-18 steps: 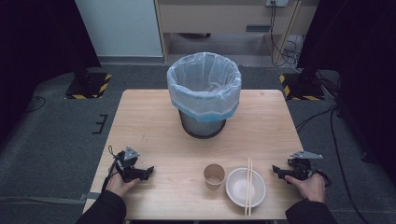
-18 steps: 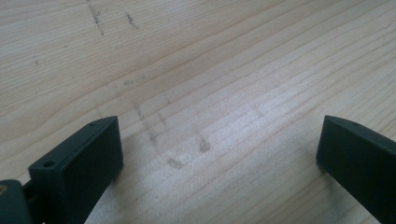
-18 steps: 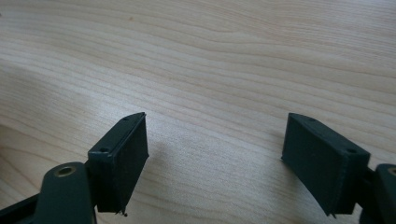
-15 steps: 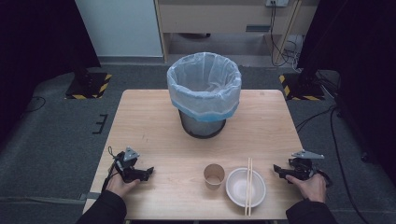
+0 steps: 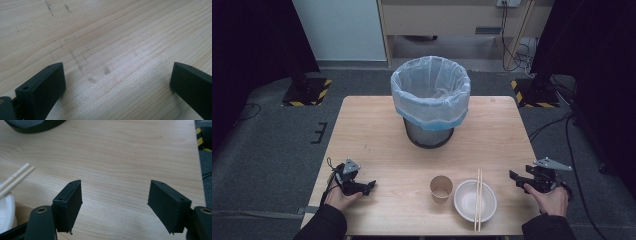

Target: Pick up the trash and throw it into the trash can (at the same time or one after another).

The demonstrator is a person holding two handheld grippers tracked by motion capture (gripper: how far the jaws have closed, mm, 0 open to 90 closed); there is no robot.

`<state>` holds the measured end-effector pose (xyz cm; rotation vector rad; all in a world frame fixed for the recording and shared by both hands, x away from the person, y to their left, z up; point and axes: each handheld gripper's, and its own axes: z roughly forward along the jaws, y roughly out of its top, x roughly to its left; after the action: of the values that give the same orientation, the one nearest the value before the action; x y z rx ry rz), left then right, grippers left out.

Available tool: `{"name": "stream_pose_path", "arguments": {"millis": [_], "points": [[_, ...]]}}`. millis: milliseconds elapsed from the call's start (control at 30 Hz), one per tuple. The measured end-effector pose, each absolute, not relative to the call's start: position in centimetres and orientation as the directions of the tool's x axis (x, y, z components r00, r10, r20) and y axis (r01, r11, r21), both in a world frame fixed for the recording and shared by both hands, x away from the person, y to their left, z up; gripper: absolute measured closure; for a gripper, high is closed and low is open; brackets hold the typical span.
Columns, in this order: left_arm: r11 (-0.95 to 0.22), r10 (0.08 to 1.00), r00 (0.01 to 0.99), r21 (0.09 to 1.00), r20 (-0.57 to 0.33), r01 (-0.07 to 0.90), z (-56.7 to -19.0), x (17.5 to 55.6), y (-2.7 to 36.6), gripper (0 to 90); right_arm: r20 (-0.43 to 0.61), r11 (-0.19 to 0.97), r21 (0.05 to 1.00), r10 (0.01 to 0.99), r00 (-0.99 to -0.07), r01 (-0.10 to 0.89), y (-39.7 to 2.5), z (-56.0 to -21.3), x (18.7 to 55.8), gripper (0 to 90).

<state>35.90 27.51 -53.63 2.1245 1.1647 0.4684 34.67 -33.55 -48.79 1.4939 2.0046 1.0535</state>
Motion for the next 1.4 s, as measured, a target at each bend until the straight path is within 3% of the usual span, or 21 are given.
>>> {"name": "stream_pose_path", "arguments": {"millis": [300,567,967,1400], "points": [[-0.384,0.843,0.538,0.697,-0.003,0.605,-53.6,35.9,27.5,0.0,0.124,0.084,0.815,0.941,-0.315,0.573,-33.6,-46.8,34.1,27.3],[-0.383,0.843,0.538,0.698,-0.004,0.605,-53.6,35.9,27.5,0.0,0.151,0.073,0.836,0.922,-0.357,0.544,-31.7,-44.7,33.6,28.6],[-0.385,0.843,0.538,0.697,-0.002,0.605,-53.6,35.9,27.5,0.0,0.119,0.149,0.837,0.889,-0.442,0.526,-27.8,-42.6,32.5,41.9],[-0.385,0.842,0.540,0.697,-0.003,0.605,-53.6,35.9,27.5,0.0,0.131,0.215,0.798,0.850,-0.511,0.563,-24.9,-44.0,31.7,53.8]]}}
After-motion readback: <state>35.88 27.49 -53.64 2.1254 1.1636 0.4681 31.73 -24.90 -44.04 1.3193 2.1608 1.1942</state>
